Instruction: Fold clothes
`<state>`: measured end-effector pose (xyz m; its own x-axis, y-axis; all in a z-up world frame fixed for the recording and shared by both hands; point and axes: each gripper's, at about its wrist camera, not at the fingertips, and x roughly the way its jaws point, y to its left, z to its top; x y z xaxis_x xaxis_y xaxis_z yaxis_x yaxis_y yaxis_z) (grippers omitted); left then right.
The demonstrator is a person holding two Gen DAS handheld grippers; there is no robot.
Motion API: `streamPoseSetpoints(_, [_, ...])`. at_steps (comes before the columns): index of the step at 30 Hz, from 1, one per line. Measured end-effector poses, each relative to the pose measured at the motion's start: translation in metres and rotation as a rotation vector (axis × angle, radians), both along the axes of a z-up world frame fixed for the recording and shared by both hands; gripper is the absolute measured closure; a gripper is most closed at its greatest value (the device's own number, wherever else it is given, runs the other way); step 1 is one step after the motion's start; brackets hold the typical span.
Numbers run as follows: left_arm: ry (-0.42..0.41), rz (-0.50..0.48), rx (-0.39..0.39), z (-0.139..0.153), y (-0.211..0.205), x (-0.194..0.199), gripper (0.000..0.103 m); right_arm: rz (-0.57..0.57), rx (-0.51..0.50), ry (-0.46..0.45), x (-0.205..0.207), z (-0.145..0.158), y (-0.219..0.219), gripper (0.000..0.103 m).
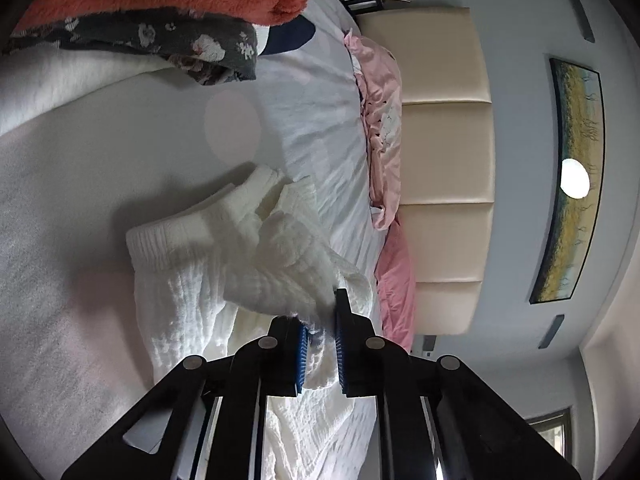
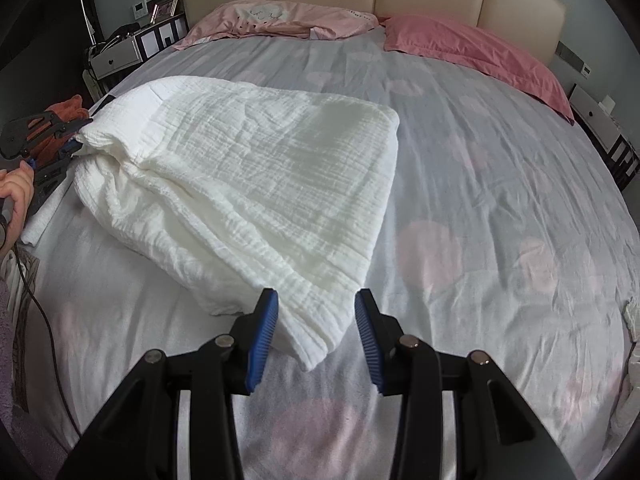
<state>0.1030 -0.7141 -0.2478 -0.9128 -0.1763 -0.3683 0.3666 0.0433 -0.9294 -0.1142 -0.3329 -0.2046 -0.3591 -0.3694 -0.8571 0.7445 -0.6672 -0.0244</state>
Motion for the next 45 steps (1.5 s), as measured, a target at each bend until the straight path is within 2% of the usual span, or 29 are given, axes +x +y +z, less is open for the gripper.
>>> streamPoseSetpoints(2, [-0.007, -0.001, -0.011, 0.003, 0.001, 0.002, 0.093, 0.003, 0.015, 0.018, -0.002, 0.001, 0.001, 0.064])
streamPoseSetpoints(6, [0.003, -0.01, -0.017, 0.007, 0.002, 0.003, 0.093, 0.063, 0.014, -0.015, 0.006, -0.003, -0.012, 0.064])
streamPoseSetpoints(14, [0.033, -0.028, -0.033, 0.016, 0.003, 0.003, 0.093, 0.167, 0.036, -0.016, 0.024, -0.017, -0.087, 0.064])
streamPoseSetpoints(20, [0.049, -0.027, -0.03, 0.014, -0.001, 0.003, 0.093, 0.224, 0.208, 0.022, 0.016, -0.05, -0.126, 0.064])
streamPoseSetpoints(22, [0.052, -0.025, -0.026, 0.011, -0.003, 0.003, 0.093, 0.23, 0.239, 0.048, 0.013, -0.052, -0.12, 0.066])
streamPoseSetpoints(25, [0.058, -0.025, -0.023, 0.009, -0.005, 0.002, 0.093, 0.176, 0.268, 0.084, 0.002, -0.049, -0.096, 0.066])
streamPoseSetpoints(27, [0.059, -0.028, -0.023, 0.008, -0.006, 0.0, 0.093, 0.137, 0.276, 0.064, -0.007, -0.05, -0.08, 0.084])
streamPoseSetpoints(28, [0.058, -0.03, -0.025, 0.009, -0.006, 0.0, 0.093, 0.127, 0.29, 0.054, -0.01, -0.051, -0.075, 0.09])
streamPoseSetpoints(29, [0.057, -0.032, -0.026, 0.009, -0.007, -0.001, 0.093, 0.12, 0.292, 0.045, -0.011, -0.051, -0.07, 0.094])
streamPoseSetpoints(31, [0.048, -0.034, -0.045, 0.013, -0.006, 0.002, 0.094, 0.093, 0.26, 0.092, -0.01, -0.037, -0.06, 0.097])
streamPoseSetpoints(35, [-0.011, -0.039, -0.069, 0.019, -0.01, 0.013, 0.095, 0.0, 0.228, 0.179, -0.015, -0.011, -0.035, 0.097])
streamPoseSetpoints(38, [-0.123, -0.068, -0.072, 0.009, -0.007, 0.012, 0.095, -0.014, 0.247, 0.114, -0.026, -0.021, -0.019, 0.097])
streamPoseSetpoints(40, [-0.222, -0.089, -0.079, 0.001, -0.004, 0.006, 0.095, -0.007, 0.248, 0.093, -0.024, -0.029, -0.013, 0.097])
streamPoseSetpoints(45, [-0.406, -0.131, -0.09, -0.009, 0.004, 0.003, 0.095, -0.01, 0.225, 0.029, -0.026, -0.045, -0.003, 0.096])
